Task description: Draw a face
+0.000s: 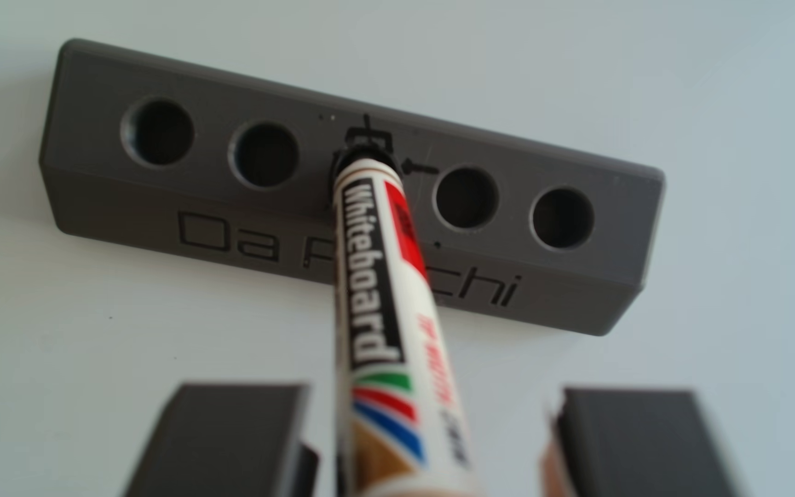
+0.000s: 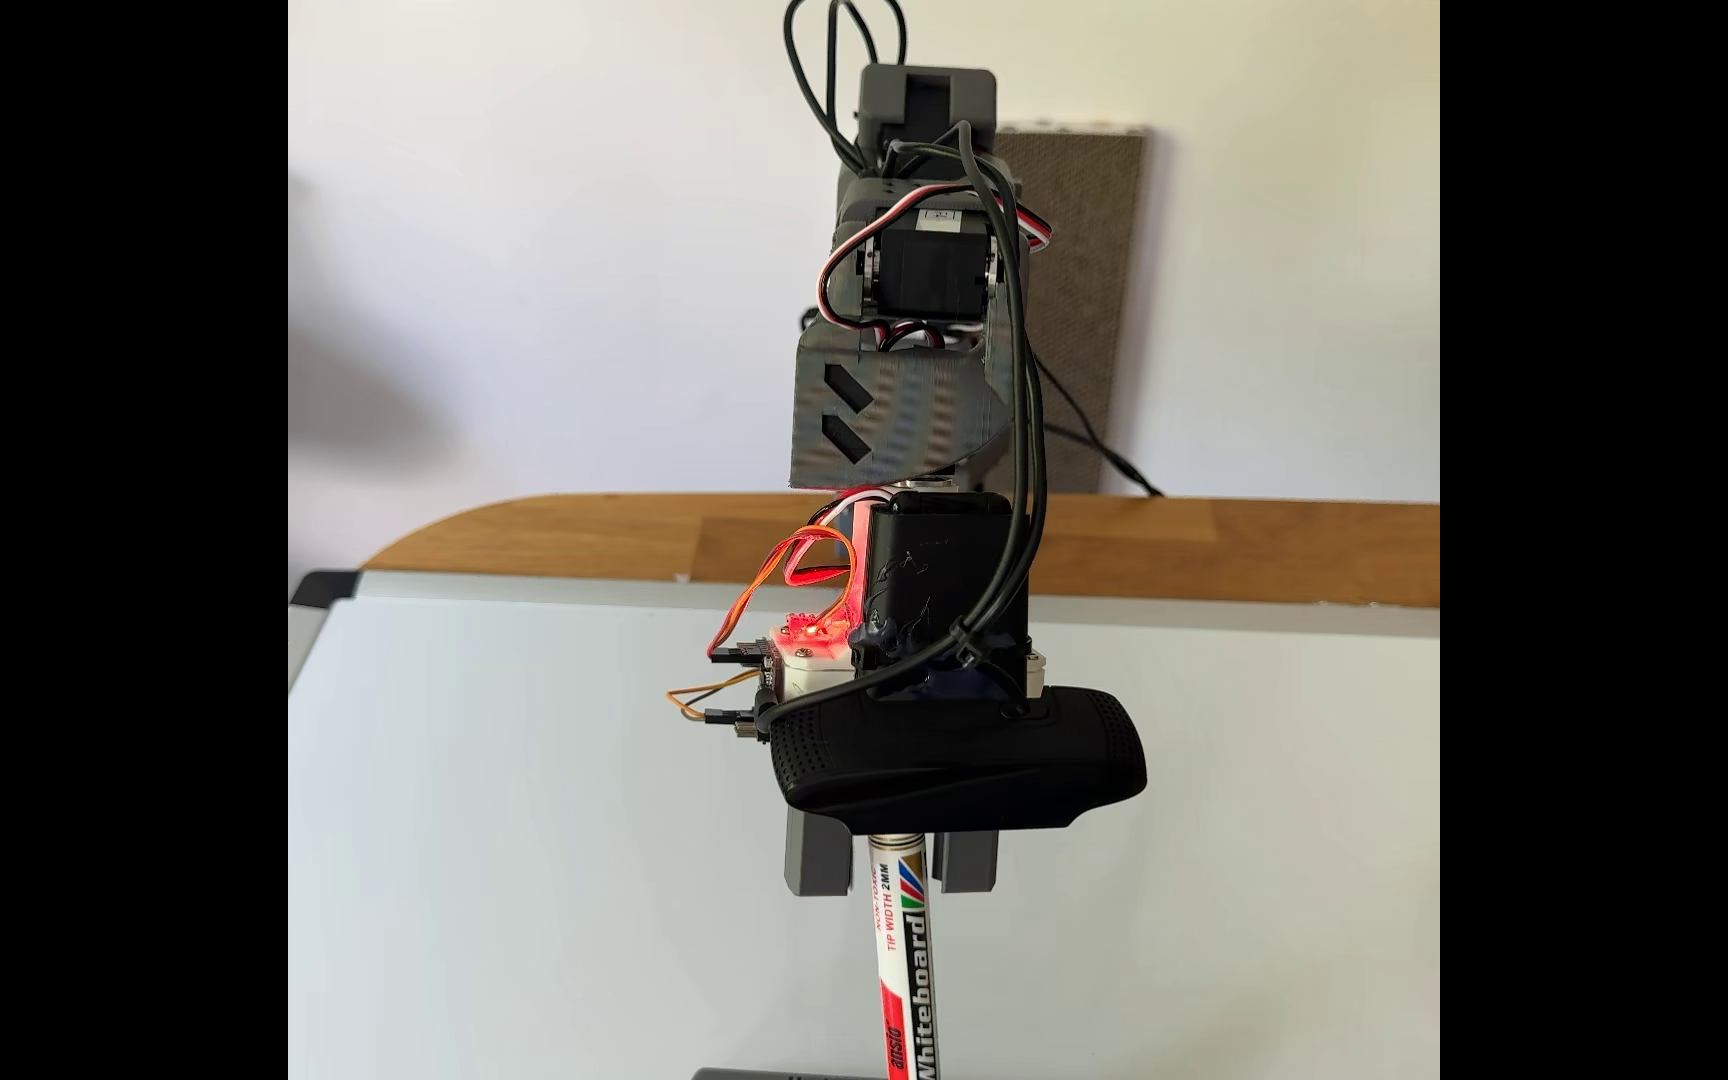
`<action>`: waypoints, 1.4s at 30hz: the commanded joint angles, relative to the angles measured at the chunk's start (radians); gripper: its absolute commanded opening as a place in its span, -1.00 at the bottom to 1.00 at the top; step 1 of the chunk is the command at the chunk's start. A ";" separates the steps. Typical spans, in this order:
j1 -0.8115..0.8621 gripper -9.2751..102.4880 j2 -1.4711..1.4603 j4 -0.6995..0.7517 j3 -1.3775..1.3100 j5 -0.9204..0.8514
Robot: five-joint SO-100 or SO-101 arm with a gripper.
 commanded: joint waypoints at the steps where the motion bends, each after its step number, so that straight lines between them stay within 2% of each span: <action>1: 0.011 0.93 0.028 -0.003 -0.067 0.005; 11: 0.026 0.91 0.028 -0.002 -0.067 -0.005; 17: 0.025 0.65 0.029 -0.002 -0.067 -0.005; 20: 0.020 0.58 0.029 -0.002 -0.067 -0.006; 42: 0.015 0.57 0.031 0.011 -0.067 -0.006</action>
